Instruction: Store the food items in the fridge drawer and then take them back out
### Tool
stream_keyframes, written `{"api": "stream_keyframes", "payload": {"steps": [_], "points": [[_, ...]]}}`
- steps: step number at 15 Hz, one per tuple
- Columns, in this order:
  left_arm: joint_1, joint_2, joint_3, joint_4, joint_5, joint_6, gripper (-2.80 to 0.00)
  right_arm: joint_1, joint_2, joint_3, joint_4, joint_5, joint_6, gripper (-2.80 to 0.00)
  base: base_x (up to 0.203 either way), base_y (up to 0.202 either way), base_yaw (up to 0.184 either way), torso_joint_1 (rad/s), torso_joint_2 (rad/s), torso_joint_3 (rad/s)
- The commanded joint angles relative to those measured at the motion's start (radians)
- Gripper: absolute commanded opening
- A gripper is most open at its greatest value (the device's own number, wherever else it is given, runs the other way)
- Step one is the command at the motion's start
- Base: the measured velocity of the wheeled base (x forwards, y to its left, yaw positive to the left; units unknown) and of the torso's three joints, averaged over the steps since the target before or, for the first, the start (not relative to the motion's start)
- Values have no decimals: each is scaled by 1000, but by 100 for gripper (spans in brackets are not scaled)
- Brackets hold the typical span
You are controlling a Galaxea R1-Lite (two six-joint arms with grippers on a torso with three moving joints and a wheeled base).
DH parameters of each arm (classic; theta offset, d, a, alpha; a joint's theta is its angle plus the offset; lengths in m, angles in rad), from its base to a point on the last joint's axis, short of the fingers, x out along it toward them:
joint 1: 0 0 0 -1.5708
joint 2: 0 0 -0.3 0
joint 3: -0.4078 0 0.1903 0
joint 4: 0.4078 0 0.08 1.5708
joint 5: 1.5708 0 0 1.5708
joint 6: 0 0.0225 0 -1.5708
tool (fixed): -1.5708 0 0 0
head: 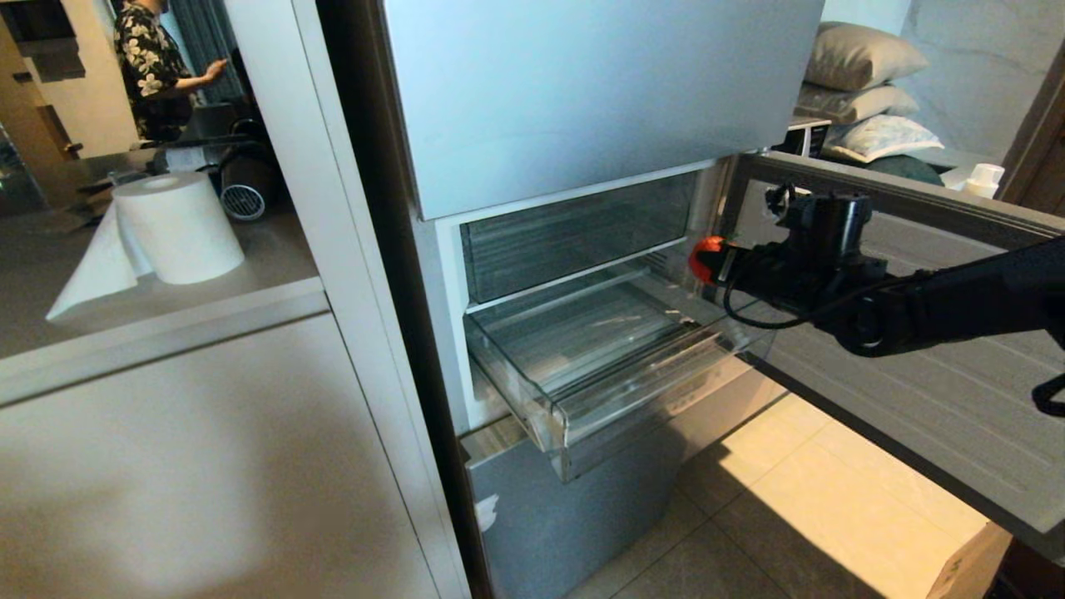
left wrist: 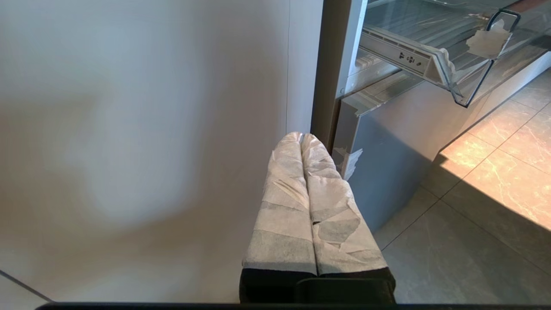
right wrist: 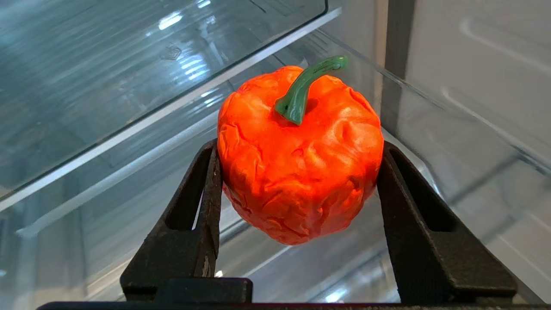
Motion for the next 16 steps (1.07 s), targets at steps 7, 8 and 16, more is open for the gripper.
{"api": "stream_keyframes", "payload": {"steps": [7, 8, 16], "points": [[0, 0, 2, 0, 0, 0, -280, 2, 134, -112, 0, -1, 0, -280, 0, 0, 0, 0, 0, 0], [0, 0, 2, 0, 0, 0, -280, 5, 151, -132, 2, -1, 0, 0, 0, 0, 0, 0, 0, 0], [0, 0, 2, 0, 0, 0, -280, 19, 158, -174, 8, -1, 5, 0, 0, 0, 0, 0, 0, 0]]}}
